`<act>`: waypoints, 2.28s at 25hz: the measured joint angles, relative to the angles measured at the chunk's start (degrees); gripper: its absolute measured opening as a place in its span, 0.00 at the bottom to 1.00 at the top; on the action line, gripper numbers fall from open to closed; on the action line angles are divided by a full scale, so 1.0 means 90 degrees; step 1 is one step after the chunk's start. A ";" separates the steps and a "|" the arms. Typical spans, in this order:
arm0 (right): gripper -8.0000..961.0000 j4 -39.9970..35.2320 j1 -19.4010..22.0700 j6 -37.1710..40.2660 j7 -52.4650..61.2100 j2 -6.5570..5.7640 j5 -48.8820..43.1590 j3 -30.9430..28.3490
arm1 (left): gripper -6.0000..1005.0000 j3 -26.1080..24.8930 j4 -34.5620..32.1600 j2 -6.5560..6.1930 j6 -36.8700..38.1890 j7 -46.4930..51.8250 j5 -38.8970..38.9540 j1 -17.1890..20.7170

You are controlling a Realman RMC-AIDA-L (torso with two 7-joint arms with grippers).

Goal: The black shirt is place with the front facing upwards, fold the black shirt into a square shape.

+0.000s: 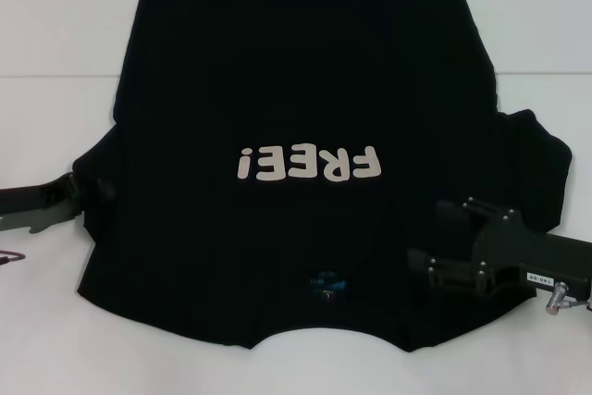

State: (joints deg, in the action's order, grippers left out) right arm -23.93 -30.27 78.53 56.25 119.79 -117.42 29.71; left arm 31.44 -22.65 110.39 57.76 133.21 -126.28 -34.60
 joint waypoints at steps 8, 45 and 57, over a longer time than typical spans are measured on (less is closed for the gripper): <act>0.93 -0.0003 -0.0013 0.0007 0.0000 0.0000 0.0002 0.0000 | 0.28 -0.0013 -0.0003 0.0004 -0.0102 0.0000 0.0016 -0.0014; 0.92 -0.0007 -0.0106 -0.0054 0.0000 0.0000 0.0039 -0.0044 | 0.01 -0.0622 -0.0564 0.0024 0.0065 0.0010 0.0090 0.0597; 0.92 0.0026 -0.0084 -0.0046 0.0000 0.0000 0.0039 -0.0004 | 0.01 -0.0808 -0.0717 0.0059 -0.0172 -0.0052 0.0087 0.0537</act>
State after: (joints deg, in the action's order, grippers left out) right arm -23.69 -31.02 78.12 56.25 119.79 -117.07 29.67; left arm 24.17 -29.11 110.92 56.21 132.74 -125.49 -29.77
